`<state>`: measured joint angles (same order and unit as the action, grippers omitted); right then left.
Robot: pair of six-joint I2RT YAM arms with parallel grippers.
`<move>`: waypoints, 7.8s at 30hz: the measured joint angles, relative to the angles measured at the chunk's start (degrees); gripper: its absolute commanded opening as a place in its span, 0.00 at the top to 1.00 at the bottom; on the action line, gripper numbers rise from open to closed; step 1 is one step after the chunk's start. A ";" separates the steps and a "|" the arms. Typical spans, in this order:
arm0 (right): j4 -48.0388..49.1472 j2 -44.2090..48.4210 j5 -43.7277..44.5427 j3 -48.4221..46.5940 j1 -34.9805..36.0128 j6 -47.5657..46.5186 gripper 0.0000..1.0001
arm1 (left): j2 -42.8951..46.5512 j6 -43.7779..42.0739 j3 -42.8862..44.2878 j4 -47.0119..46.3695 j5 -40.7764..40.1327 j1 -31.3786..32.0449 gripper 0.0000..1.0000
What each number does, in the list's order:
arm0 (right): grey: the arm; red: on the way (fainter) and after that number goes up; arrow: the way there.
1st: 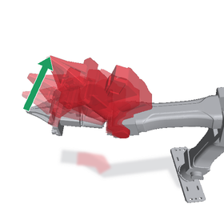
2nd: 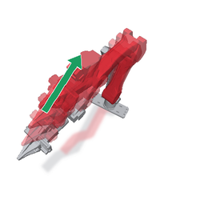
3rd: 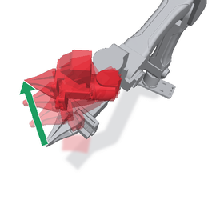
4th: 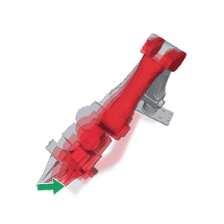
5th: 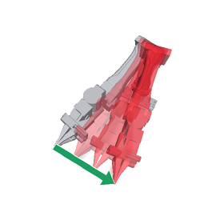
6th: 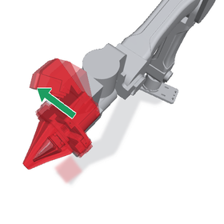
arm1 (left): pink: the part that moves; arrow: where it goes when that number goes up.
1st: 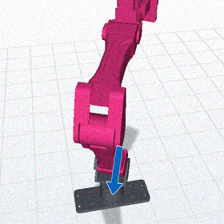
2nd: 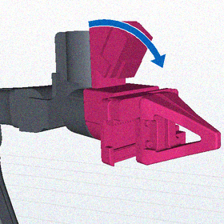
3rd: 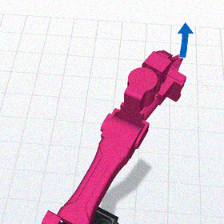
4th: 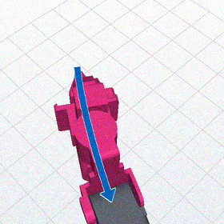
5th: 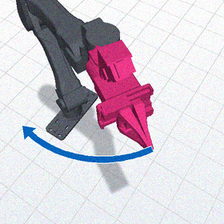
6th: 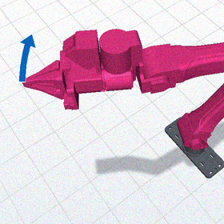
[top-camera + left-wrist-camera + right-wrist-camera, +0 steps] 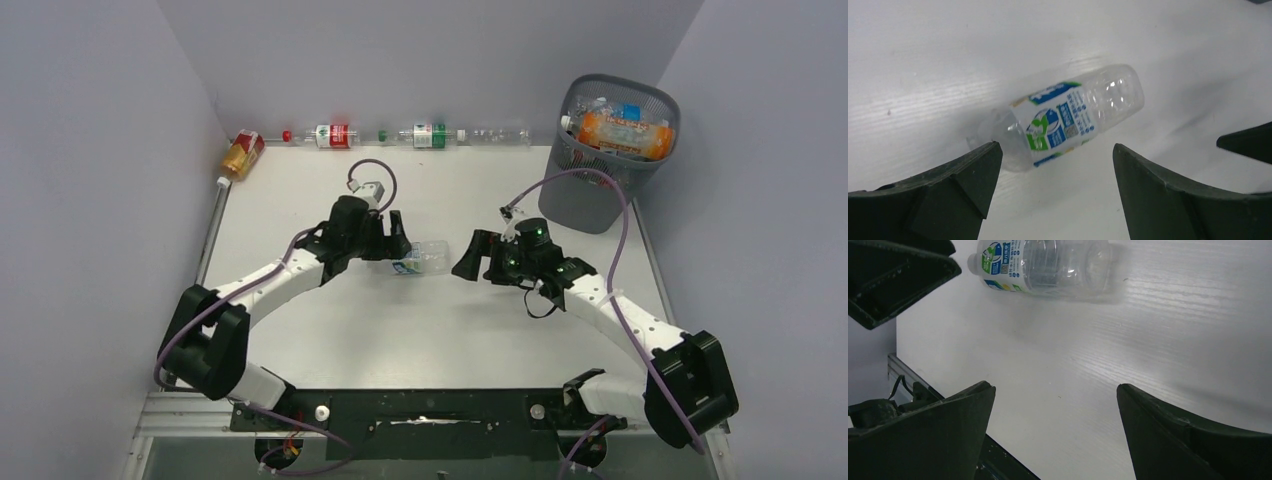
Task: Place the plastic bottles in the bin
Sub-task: Move the plastic bottle to the center of the board, then adjust the plastic bottle at the center of the board, then pick up the plastic bottle at the center of the board, then place the plastic bottle in the trash bin, then pick up the plastic bottle from the corner of the board.
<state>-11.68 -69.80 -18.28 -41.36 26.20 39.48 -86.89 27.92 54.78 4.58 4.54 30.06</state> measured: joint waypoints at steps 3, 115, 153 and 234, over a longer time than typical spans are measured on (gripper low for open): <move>-0.04 0.04 2.25 -0.26 -0.20 -1.16 0.02 | 4.72 0.39 -4.96 0.81 -0.26 0.20 0.17; -23.45 -45.44 22.05 -64.74 -0.28 -20.59 0.52 | -3.96 5.90 -4.79 -12.15 4.59 -14.14 0.25; 14.16 -30.51 29.16 -55.91 -32.59 33.14 0.25 | -6.99 7.45 -4.79 -17.07 8.61 -15.37 0.25; -10.88 16.92 -9.57 -7.56 -14.10 -3.19 0.02 | -44.17 -27.98 50.49 0.87 -17.81 -34.47 0.11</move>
<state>-22.57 -52.88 -27.86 -48.93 12.10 36.29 -131.07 -0.05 105.27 5.45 -13.28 -4.40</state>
